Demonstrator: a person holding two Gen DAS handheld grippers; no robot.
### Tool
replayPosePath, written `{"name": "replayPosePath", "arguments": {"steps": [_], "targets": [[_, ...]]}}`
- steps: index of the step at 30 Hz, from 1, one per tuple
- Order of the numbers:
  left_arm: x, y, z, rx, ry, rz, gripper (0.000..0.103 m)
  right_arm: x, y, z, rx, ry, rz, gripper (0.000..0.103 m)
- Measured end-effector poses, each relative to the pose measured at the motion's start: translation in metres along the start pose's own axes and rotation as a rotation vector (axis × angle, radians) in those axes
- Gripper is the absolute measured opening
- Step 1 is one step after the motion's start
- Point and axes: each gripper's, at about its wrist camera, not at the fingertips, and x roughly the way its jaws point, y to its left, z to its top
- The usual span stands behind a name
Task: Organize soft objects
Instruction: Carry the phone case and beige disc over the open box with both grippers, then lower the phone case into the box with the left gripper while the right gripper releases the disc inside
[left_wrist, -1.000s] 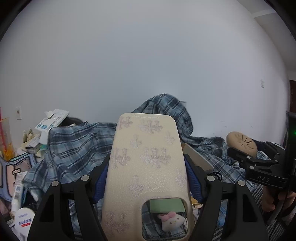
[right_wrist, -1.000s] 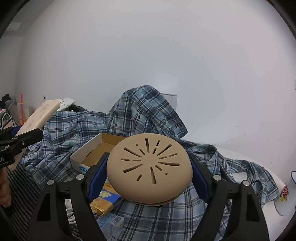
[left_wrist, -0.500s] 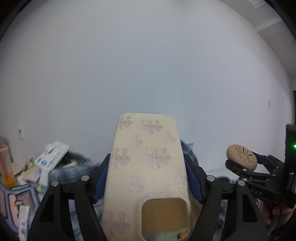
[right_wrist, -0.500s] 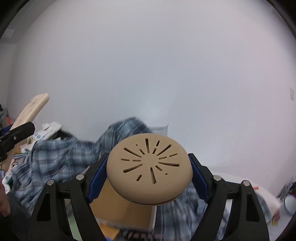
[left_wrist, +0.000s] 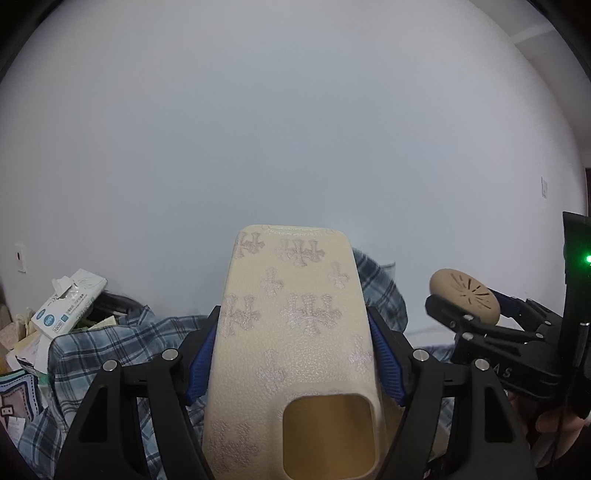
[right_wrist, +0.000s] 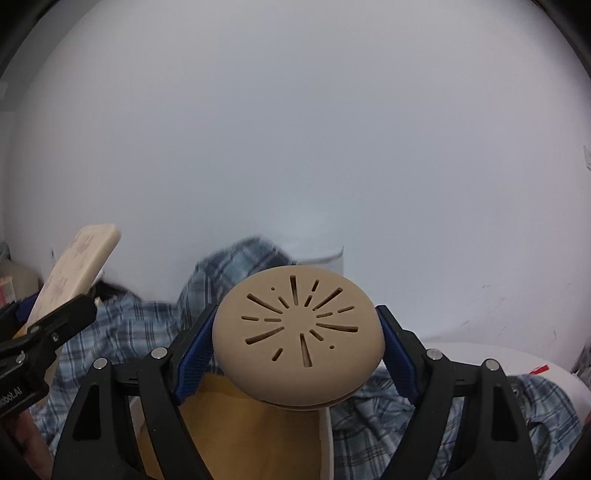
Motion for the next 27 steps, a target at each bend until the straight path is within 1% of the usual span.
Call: {"name": "replayPosePath", "arguments": {"steps": [2,4,5,7,9,12,14,17,19,22,27], "targets": [[0.005,0.0,-0.004,0.012,0.018,0.002,0.075,0.006,0.002,-0.007,-0.012,0.026,0.013,0.08],[0.013,-0.002,-0.007,0.018,0.057,-0.005,0.075,0.011,0.002,-0.012,-0.021,0.041,0.016,0.08],[0.018,-0.002,-0.01,0.017,0.082,-0.004,0.075,0.013,0.001,-0.014,-0.025,0.05,0.019,0.08],[0.03,-0.002,-0.017,0.012,0.157,-0.014,0.075,0.018,0.001,-0.018,-0.027,0.074,0.025,0.08],[0.043,0.001,-0.026,0.0,0.221,-0.005,0.075,0.024,-0.001,-0.023,-0.012,0.112,0.025,0.08],[0.057,0.002,-0.038,-0.013,0.301,-0.001,0.075,0.038,-0.008,-0.032,0.011,0.188,0.039,0.081],[0.064,0.005,-0.046,-0.02,0.335,0.005,0.075,0.05,-0.006,-0.042,0.01,0.234,0.046,0.081],[0.079,0.014,-0.068,-0.045,0.404,0.006,0.075,0.059,-0.002,-0.057,-0.015,0.269,0.018,0.081],[0.085,0.013,-0.077,-0.05,0.46,-0.007,0.075,0.067,-0.001,-0.065,-0.016,0.31,0.042,0.081],[0.09,0.011,-0.086,-0.034,0.484,0.007,0.075,0.075,0.001,-0.076,-0.019,0.372,0.066,0.081],[0.092,0.013,-0.091,-0.048,0.488,0.015,0.075,0.085,0.006,-0.086,-0.038,0.43,0.075,0.08]]}}
